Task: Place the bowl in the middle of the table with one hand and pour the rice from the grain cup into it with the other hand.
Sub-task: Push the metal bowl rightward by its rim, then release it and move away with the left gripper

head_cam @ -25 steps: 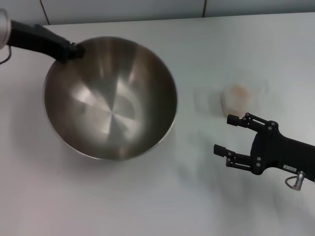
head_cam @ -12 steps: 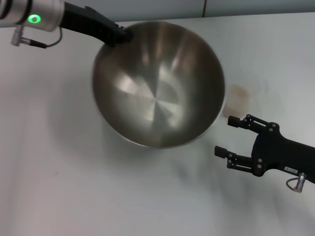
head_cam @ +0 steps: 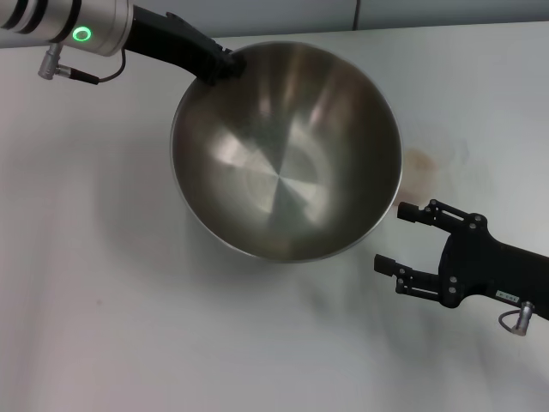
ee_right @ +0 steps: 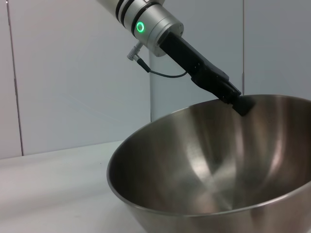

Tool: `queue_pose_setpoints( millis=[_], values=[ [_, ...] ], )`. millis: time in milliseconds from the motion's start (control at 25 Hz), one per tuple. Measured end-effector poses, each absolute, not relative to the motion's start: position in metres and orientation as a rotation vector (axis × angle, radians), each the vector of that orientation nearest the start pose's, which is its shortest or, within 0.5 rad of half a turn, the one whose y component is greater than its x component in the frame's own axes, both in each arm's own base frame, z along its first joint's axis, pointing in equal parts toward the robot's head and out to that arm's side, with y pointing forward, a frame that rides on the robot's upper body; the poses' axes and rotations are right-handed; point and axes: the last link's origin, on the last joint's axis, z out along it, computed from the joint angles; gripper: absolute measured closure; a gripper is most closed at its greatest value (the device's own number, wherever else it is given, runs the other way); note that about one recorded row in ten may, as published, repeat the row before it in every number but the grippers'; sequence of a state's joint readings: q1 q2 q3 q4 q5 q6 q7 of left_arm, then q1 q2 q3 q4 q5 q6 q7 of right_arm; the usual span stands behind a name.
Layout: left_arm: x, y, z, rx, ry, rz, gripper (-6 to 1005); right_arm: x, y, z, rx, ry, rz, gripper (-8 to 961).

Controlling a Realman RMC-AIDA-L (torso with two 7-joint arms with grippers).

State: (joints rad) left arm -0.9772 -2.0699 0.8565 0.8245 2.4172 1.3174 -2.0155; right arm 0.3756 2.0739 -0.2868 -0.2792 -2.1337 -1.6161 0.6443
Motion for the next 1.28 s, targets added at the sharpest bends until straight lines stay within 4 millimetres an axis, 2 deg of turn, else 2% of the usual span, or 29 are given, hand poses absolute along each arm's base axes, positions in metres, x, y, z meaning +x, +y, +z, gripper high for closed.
queue_pose_setpoints(
  millis=[200,600,1280],
  values=[
    [-0.131,0.446,0.002,-2.715,-0.628,-0.096,957,0.321,0.247,-0.032,-2.498,0.328,0.823,128],
    [-0.152,0.450,-0.010,-2.665,-0.671,-0.065,957,0.321,0.248,-0.032,-2.499,0.327,0.824,129],
    [-0.156,0.449,-0.017,-2.663,-0.680,-0.044,958,0.321,0.246,-0.032,-2.497,0.331,0.824,128]
  ],
)
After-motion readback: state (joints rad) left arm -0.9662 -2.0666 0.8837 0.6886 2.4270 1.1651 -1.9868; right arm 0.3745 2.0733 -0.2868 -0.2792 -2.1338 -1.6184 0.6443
